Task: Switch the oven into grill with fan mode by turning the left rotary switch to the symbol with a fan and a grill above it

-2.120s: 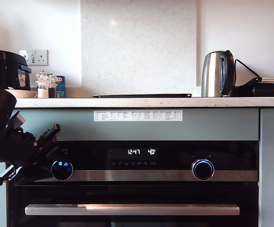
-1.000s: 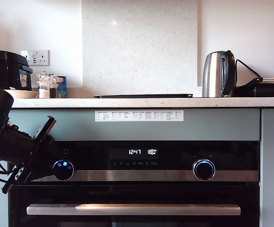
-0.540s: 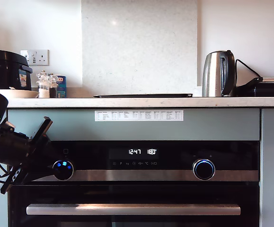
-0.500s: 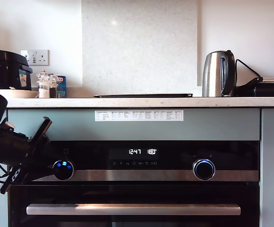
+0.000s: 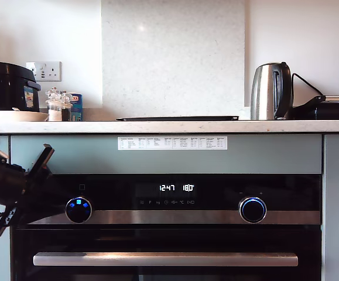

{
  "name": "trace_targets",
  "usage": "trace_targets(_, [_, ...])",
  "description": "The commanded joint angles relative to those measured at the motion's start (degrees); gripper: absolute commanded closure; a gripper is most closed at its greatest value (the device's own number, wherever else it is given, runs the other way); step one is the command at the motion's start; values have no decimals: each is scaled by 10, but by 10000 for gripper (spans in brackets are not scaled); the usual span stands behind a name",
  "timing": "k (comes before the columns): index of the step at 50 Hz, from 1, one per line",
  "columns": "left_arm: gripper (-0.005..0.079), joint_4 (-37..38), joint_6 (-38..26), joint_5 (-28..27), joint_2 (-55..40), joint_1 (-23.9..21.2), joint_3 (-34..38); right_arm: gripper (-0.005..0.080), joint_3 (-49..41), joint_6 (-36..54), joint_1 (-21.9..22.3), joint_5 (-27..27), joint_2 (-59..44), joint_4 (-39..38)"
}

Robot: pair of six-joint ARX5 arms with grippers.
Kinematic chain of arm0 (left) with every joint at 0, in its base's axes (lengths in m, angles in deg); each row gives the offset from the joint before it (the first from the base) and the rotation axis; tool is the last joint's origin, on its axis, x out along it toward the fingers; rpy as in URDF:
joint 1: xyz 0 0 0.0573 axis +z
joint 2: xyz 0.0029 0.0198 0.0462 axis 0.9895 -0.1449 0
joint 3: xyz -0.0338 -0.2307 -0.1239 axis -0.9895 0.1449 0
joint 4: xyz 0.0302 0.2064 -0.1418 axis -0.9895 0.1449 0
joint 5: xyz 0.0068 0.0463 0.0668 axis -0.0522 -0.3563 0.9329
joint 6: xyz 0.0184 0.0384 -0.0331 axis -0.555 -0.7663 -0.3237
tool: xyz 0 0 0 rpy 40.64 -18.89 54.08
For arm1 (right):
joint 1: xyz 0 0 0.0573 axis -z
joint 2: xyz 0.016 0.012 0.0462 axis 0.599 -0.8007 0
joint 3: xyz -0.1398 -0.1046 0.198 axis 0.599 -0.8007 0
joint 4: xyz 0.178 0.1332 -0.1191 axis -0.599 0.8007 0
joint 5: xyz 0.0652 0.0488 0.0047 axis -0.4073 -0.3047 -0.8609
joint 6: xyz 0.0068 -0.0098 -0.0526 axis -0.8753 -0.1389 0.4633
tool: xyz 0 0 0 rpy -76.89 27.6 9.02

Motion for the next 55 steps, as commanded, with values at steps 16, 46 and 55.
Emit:
trace_targets(16, [472, 11, -5, -5, -16, 8, 4, 764, 1, -1, -2, 0, 3, 1])
trace_targets(46, [762, 37, -104, -52, 2, 26, 10, 765, 1, -1, -2, 0, 3, 1])
trace_targets(55, [762, 76, -212, -31, 62, 16, 36, 765, 1, -1, -2, 10, 3, 1])
